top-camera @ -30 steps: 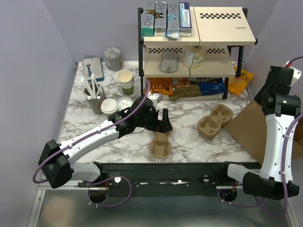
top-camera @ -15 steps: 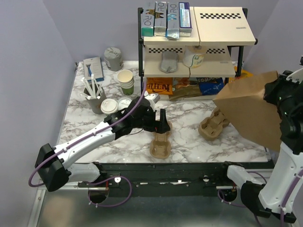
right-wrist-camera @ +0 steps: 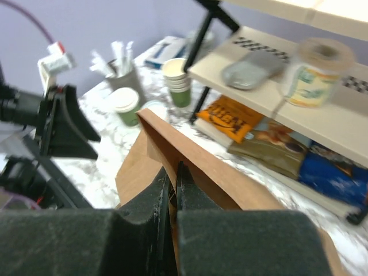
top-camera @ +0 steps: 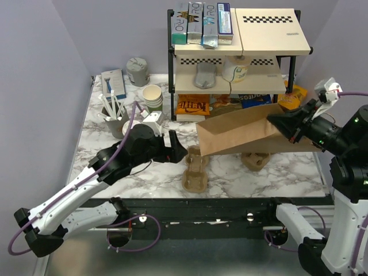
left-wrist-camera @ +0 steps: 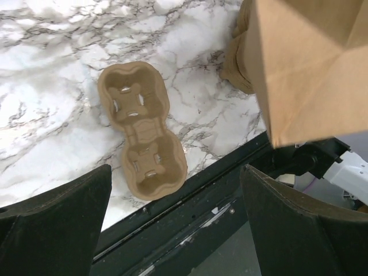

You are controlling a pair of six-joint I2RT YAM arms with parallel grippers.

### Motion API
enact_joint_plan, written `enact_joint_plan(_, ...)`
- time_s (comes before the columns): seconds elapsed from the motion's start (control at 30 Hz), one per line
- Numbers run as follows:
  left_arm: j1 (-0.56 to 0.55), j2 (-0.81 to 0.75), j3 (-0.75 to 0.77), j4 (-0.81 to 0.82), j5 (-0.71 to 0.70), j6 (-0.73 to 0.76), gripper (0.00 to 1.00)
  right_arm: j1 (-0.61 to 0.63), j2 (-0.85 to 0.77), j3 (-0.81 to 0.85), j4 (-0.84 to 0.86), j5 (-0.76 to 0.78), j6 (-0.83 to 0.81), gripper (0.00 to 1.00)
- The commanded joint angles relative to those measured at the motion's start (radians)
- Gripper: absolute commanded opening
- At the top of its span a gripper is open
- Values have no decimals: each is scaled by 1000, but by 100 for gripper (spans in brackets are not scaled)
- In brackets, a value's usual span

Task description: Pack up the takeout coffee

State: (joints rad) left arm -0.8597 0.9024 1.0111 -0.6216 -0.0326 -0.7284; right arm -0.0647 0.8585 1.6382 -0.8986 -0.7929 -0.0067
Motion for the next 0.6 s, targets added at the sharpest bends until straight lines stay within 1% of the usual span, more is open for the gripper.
enact_joint_plan(0.0,-4,-82,46,-136,-134,-28,99,153,20,-35,115,-45,-79,10)
enact_joint_plan(0.03,-5,-89,46,-150,-151,-34,99,196,33,-37,106,-17,-104,10)
enact_joint_plan(0.07,-4,-103,44,-179,-180,-46,99,304,51,-40,98,19,-143,10)
enact_joint_plan(0.1,-4,-109,40,-188,-187,-55,99,362,85,-49,93,112,-165,10)
enact_joint_plan(0.13,-4,-114,37,-191,-190,-60,99,417,114,-46,81,157,-194,10)
enact_joint_plan(0.17,-4,-125,32,-194,-190,-71,99,507,135,-43,70,203,-237,10)
enact_joint_plan(0.2,-4,-128,24,-196,-185,-78,99,537,178,-35,67,306,-245,10)
enact_joint_plan(0.23,-4,-131,21,-194,-179,-80,99,555,197,-29,55,348,-256,9)
enact_joint_plan(0.3,-4,-137,11,-199,-176,-86,99,565,218,-37,1,415,-340,9)
enact_joint_plan(0.33,-4,-138,7,-202,-178,-88,99,565,212,-84,-9,417,-389,10)
enact_joint_plan(0.37,-4,-141,3,-202,-181,-88,99,565,206,-109,-37,414,-489,10)
enact_joint_plan(0.43,-4,-143,-2,-201,-188,-86,99,565,197,-139,-78,380,-588,10)
enact_joint_plan(0.47,-4,-140,0,-201,-188,-82,99,565,197,-138,-130,351,-671,10)
enact_joint_plan(0.5,-4,-138,4,-201,-188,-80,99,565,197,-133,-155,278,-708,11)
enact_joint_plan(0.57,-4,-131,9,-191,-187,-69,99,565,188,-135,-193,200,-781,17)
